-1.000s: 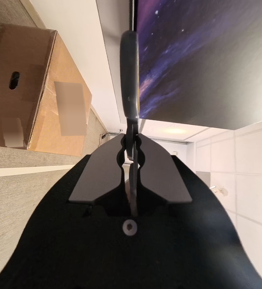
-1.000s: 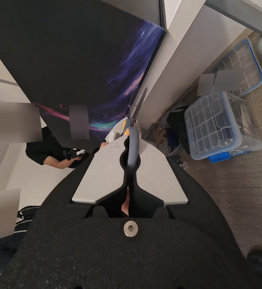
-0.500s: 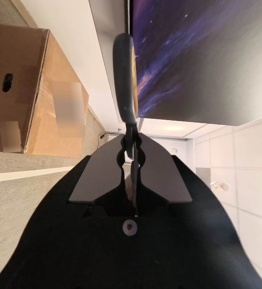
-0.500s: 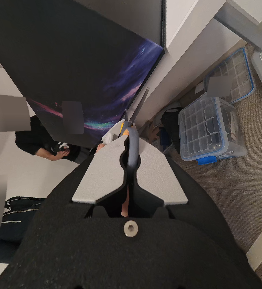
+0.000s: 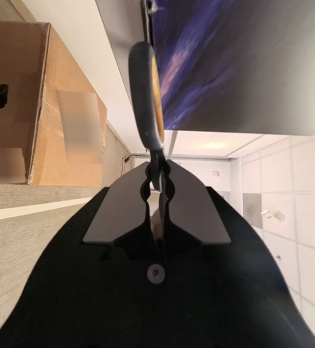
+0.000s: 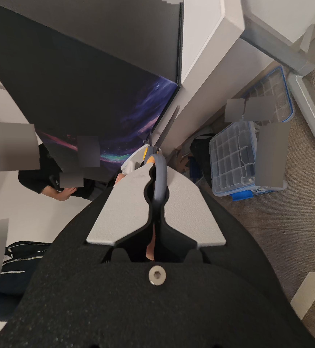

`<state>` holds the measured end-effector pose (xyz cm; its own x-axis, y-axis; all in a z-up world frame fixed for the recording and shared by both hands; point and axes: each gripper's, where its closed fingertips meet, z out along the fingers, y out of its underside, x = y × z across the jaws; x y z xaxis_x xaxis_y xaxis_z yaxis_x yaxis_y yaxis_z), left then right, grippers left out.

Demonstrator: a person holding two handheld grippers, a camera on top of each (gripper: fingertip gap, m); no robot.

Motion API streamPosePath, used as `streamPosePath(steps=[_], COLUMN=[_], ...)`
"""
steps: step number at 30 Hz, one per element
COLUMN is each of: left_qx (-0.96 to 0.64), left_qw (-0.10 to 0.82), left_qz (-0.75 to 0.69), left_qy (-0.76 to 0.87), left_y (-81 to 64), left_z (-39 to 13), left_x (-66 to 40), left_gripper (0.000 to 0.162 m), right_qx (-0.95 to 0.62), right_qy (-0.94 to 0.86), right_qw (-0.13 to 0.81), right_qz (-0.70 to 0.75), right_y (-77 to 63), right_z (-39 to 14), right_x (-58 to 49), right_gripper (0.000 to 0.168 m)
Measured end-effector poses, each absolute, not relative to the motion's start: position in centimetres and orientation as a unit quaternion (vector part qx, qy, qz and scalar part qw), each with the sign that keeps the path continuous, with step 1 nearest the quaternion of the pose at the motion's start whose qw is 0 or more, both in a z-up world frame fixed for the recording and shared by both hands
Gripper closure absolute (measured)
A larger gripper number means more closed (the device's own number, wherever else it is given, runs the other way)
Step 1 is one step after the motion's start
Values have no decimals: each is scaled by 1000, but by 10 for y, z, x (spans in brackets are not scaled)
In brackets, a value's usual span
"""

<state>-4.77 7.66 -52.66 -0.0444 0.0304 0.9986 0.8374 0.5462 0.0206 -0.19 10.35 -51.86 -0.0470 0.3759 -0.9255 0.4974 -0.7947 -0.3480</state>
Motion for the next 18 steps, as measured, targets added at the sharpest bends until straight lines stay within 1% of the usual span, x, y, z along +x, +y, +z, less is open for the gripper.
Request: streamPosePath(steps=[6, 18], left_qx=[-343, -317], left_qw=[600, 600], left_qz=[-345, -343], left_qy=[-635, -649], left_y=[95, 75], left_z=[-526, -529], left_x=[-45, -30], left_gripper=[152, 152], right_qx=[692, 694], right_qy=[314, 299], right_qw=[37, 74], right_qz=[-649, -651], right_y=[121, 100], right_z=[-517, -519], right_x=[1, 18], right_gripper=[168, 168])
